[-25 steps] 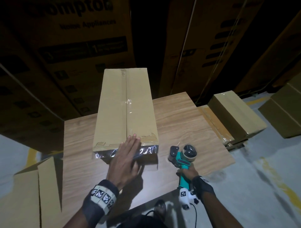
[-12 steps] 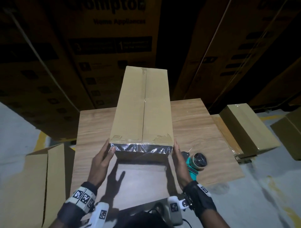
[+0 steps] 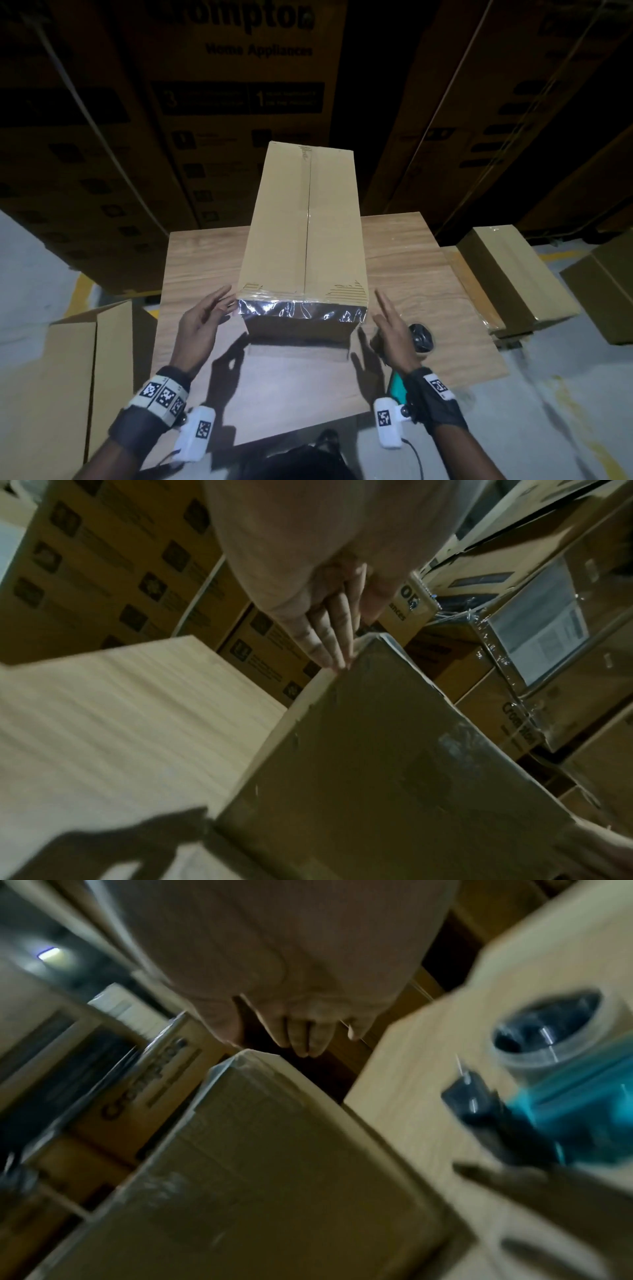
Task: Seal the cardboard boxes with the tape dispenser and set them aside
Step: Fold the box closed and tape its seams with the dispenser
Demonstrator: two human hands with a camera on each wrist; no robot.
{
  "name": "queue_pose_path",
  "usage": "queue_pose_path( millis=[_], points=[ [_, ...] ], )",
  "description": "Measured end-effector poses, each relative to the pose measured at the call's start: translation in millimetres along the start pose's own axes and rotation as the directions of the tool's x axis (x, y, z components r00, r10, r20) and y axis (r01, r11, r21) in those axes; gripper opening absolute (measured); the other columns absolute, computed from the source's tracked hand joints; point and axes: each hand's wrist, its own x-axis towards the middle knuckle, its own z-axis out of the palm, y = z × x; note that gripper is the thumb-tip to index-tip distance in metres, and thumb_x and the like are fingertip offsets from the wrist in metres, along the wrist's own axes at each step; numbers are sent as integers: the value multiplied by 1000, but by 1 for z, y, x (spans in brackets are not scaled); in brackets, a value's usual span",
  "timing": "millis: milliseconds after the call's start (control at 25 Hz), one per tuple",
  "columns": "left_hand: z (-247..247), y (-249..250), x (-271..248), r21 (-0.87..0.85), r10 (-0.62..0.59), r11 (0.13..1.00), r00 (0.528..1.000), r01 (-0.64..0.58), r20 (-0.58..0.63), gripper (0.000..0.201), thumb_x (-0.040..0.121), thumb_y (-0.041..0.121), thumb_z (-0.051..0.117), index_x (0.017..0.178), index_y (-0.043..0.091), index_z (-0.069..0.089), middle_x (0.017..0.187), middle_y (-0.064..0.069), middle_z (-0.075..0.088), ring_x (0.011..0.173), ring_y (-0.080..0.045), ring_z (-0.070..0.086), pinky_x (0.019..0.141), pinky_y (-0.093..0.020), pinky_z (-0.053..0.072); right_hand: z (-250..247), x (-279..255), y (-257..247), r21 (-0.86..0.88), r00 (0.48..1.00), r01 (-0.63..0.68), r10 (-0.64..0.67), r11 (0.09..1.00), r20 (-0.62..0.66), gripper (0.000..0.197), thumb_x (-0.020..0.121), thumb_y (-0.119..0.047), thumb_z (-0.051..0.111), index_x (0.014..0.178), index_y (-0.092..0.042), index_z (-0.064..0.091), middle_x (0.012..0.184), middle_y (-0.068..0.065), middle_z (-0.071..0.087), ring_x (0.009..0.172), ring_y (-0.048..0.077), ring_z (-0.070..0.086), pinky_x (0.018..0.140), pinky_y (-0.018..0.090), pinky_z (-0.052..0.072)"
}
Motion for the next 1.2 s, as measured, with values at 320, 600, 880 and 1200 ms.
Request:
queue_pose_path(
  millis=[320, 600, 880, 1200],
  points=[
    [-22, 24, 51, 540, 163, 773, 926, -334, 341, 59, 79, 1, 84, 128, 30, 67, 97, 5, 74, 90, -1, 69, 85, -16, 57, -34, 50, -30, -792, 883, 462, -296, 400, 365, 73, 91, -17, 73, 145, -50, 36, 124, -5, 67, 108, 17, 59, 93, 35, 53],
    [-26, 19, 74, 558, 132, 714, 864, -424, 487, 40, 76, 10, 89, 106, 14, 63, 100, 4, 71, 91, -2, 67, 81, -25, 59, -35, 62, -38, -801, 863, 497, -286, 334, 416, 58, 82, -38, 81, 126, -39, 43, 120, -8, 67, 109, 16, 60, 92, 34, 51],
    [-20, 0, 66, 522, 241, 731, 882, -440, 406, 38, 75, 21, 90, 91, 21, 55, 106, 5, 72, 93, 1, 68, 82, -27, 60, -31, 66, -19, -726, 808, 565, -439, 392, 392, 44, 87, -54, 73, 122, -33, 59, 95, -10, 69, 88, 13, 62, 76, 38, 56],
    [-19, -8, 51, 571, 399, 611, 836, -549, 377, 56, 99, 62, 48, 120, 15, 70, 95, 2, 70, 79, -11, 64, 69, -28, 57, -27, 59, -14, -691, 733, 624, -580, 365, 356, 47, 103, -62, 38, 133, -31, 56, 84, -6, 66, 76, 15, 61, 60, 30, 53]
  ],
)
